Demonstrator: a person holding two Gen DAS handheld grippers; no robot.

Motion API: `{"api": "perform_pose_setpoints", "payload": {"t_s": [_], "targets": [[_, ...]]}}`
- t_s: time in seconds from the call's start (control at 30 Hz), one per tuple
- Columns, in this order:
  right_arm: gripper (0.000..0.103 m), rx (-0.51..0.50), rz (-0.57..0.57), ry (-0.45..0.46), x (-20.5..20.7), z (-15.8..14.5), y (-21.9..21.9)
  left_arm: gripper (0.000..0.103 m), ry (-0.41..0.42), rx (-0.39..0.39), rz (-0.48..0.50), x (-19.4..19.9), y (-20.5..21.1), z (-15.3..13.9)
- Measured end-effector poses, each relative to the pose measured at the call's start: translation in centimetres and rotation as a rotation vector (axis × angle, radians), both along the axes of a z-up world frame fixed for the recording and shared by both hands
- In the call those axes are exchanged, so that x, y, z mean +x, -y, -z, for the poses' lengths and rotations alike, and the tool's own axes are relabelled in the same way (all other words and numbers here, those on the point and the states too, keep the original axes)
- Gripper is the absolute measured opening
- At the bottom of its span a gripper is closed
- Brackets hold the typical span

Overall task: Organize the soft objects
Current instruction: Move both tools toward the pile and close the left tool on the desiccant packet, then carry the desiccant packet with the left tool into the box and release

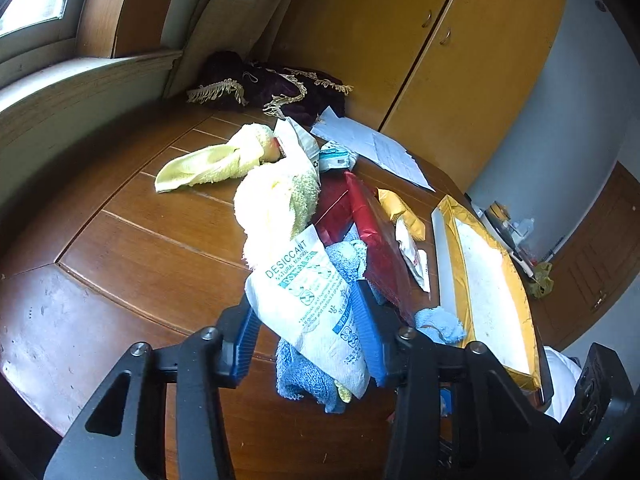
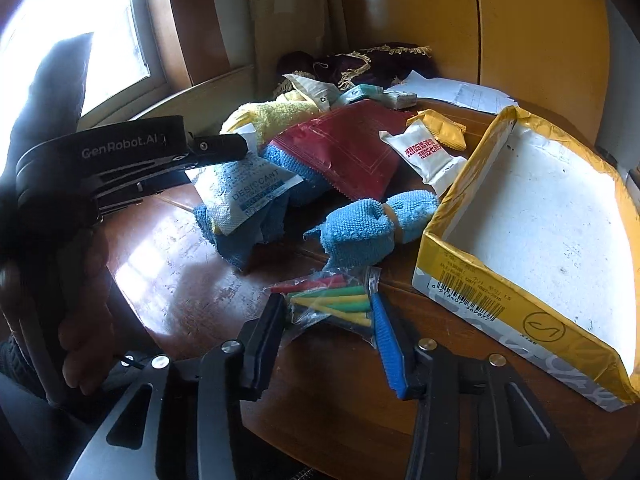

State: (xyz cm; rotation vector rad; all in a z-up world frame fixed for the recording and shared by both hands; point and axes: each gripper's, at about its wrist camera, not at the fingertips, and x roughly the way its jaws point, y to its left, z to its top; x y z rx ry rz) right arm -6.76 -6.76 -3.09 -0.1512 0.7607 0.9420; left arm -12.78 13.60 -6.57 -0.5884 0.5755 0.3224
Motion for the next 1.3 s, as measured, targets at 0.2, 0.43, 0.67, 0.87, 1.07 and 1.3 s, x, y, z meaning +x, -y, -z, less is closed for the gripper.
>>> {"api": "perform_pose_setpoints", "payload": {"t_s": [0.2,0.43,0.67,0.87,1.07,1.3], "targets": [[0.041,0.046,-0.011,-0.012,0.3,-0.1,0.9,0.027,0.047,-0.057,0.001,-1.2,-0.7,-0.1],[0.041,0.168,-0.064,0.010,-0.4,-1.6,2.5,0.010,0.155,-0.091,-0.005,-3.1,-1.7,-1.1],[0.041,0.182,-0.073,0.014,-0.6,-1.7,2.6,0.007,0.210,-0.113,0.045,-3.6,-2.0,-2.3],[0.041,0.200,-0.067,0.005,-0.3,-1.6,3.5,0.005,0.237,-0.051,0.114,-3.7,-0.3,-3.4],[0.041,0.256,-0.046,0.008,0.1,-2.3,5.0,0.004,0.263,0.004,0.159,-3.5,0.9,-4.5],[0.041,0.339,-0.001,0.049,0.4,-4.5,7.3,0.004,0.319,-0.064,0.186,-2.5,0.3,-5.9]]}}
